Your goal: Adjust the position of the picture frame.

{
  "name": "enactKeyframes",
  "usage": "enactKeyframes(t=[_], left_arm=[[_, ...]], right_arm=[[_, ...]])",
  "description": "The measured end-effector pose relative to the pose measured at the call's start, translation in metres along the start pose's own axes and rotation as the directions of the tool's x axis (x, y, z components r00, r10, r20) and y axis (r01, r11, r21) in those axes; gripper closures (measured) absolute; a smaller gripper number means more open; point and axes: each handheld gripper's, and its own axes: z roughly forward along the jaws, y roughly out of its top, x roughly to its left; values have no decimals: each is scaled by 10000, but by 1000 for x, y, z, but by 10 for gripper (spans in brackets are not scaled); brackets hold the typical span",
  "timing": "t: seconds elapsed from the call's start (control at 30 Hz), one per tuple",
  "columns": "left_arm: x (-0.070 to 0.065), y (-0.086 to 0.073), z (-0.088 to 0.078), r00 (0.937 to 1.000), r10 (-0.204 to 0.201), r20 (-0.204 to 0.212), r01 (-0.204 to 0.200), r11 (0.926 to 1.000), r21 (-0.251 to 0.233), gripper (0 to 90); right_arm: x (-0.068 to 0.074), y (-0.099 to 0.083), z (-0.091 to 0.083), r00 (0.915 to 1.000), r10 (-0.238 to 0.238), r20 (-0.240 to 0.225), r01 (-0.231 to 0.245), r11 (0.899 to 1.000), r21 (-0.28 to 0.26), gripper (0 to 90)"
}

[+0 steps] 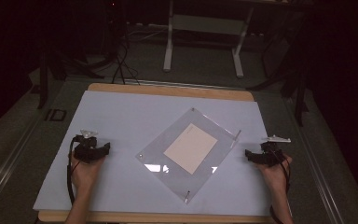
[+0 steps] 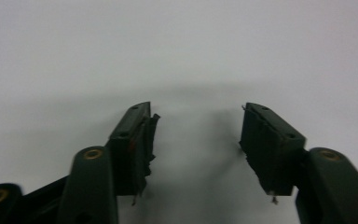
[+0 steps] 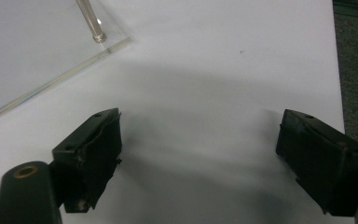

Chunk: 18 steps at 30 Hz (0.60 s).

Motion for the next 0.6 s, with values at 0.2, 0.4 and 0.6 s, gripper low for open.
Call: enactKeyframes(t=[0.2,0.4,0.6], left_arm=[[-6,0,-5,9939,466,999,-455,9989,-135,500],[-10,1,-10,9855,849,1468,-771,9953,-584,512],[-21,1,-16,9631,1548,2202,-1340,9852,-1066,511]], right_arm=[[5,-2,-5,9998,-176,-122,173,9996,-237,321],[7,1,-10,9991,-221,-353,188,9956,-921,424],[11,4,-11,9971,-301,-702,208,9914,-1295,518]])
